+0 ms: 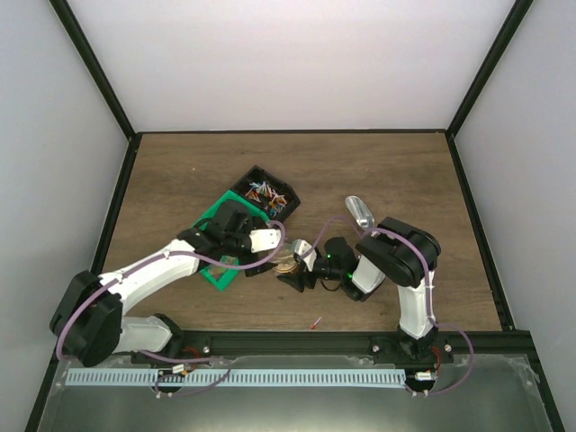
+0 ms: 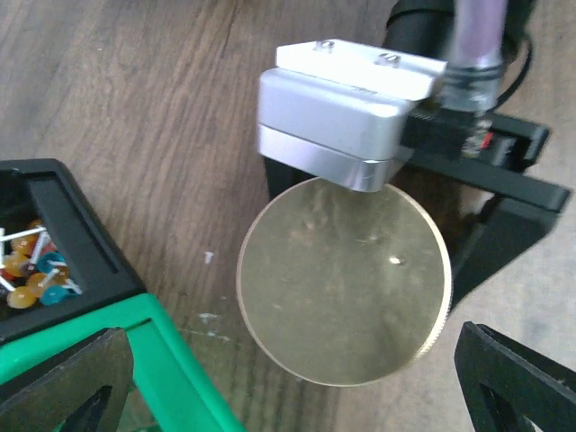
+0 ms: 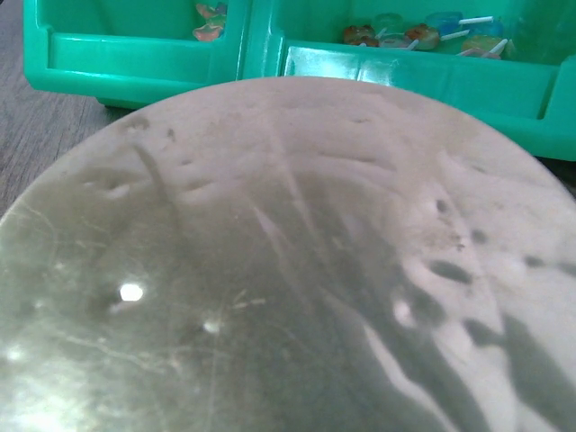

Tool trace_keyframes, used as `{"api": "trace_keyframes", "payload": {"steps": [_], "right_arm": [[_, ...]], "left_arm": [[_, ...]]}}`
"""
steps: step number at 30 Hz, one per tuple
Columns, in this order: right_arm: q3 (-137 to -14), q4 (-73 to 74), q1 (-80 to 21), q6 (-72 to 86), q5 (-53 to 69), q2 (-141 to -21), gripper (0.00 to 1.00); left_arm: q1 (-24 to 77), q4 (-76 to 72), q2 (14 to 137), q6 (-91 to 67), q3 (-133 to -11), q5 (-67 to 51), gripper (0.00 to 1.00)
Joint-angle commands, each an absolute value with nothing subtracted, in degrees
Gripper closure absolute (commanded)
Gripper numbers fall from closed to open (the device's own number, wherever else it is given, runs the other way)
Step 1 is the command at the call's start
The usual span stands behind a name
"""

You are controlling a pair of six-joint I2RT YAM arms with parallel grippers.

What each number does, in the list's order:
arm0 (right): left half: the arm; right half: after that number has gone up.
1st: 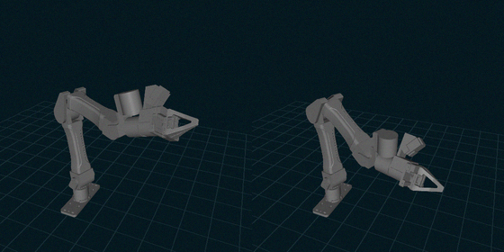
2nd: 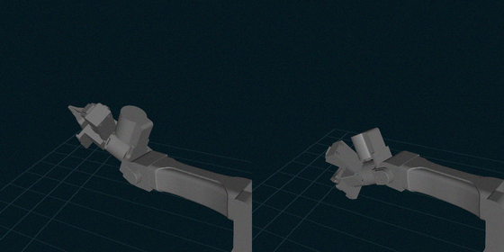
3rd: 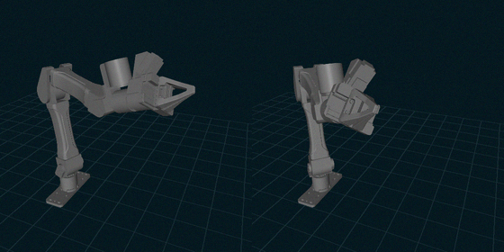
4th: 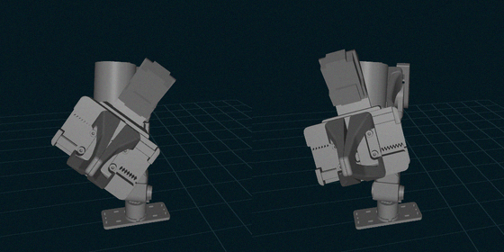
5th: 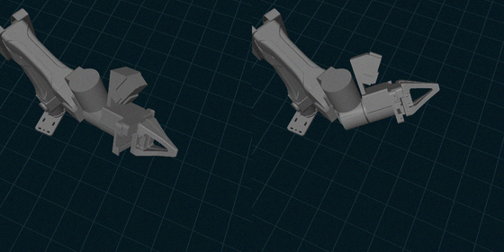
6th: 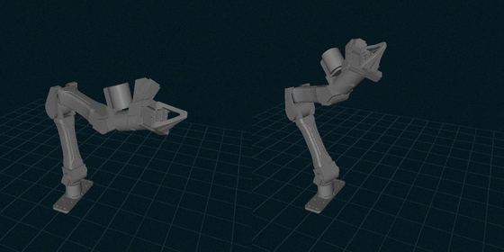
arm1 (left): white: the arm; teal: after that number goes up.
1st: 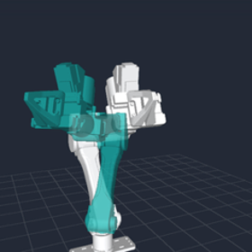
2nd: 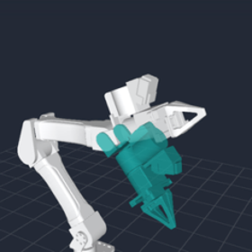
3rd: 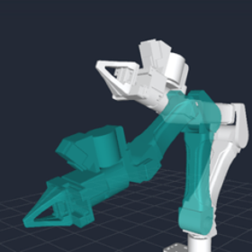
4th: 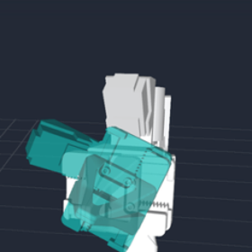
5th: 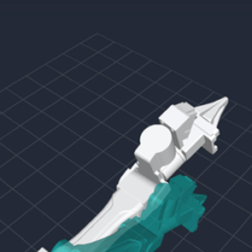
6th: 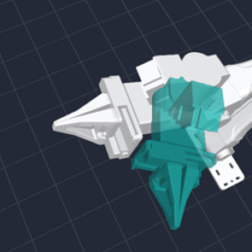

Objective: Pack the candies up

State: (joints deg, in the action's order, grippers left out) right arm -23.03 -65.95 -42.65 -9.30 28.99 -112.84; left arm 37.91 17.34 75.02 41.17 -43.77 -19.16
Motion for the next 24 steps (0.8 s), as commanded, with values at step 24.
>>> {"api": "trace_keyframes", "payload": {"steps": [24], "right_arm": [[-22.77, -60.20, -44.03, -8.08, 29.43, -114.70, 0.42]], "left_arm": [[38.47, 11.56, 86.82, 26.60, -44.48, -24.36, 0.01]]}}
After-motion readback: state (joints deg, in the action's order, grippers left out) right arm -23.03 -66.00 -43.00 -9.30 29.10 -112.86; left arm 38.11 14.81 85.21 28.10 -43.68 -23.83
